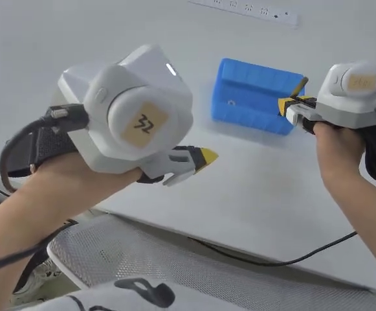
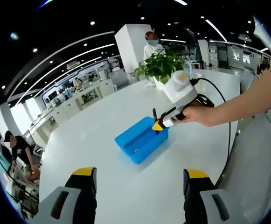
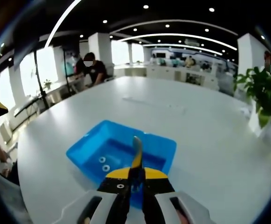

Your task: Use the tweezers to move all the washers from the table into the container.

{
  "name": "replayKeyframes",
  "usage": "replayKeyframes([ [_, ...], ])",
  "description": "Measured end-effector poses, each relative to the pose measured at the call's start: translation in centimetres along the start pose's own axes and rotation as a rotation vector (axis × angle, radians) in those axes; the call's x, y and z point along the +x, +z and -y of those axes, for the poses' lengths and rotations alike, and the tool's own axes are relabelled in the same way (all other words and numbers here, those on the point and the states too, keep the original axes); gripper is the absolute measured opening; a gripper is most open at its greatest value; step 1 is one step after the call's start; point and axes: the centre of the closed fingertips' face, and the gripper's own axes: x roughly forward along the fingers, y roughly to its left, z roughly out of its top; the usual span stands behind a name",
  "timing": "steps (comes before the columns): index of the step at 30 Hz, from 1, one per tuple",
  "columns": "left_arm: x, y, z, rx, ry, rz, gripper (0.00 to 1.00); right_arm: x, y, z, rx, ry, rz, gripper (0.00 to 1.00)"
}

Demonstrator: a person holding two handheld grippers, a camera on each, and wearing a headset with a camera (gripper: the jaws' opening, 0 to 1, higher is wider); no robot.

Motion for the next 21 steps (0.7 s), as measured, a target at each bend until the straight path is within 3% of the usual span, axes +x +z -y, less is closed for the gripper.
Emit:
replayKeyframes([
  [5, -0.4, 1.1, 0.1, 0.013, -0.012, 0.017, 0.73, -0.1, 0.2, -0.2, -0.027, 0.001, 0.006, 0.05],
  [10, -0.6, 2.4, 0.1, 0.023, -0.03, 0.046, 0.67, -1.1, 1.7, -0.4, -0.019, 0.004, 0.054, 0.05],
  [15, -0.6, 3.8, 0.5, 0.038, -0.066, 0.074, 0.6, -3.0, 3.5, -1.4, -0.022, 0.024, 0.113, 0.05],
  [21, -0.5, 5.2, 1.1, 0.054, -0.119, 0.099, 0.56, -6.7, 5.0, -4.2, -0.034, 0.067, 0.174, 0.05],
])
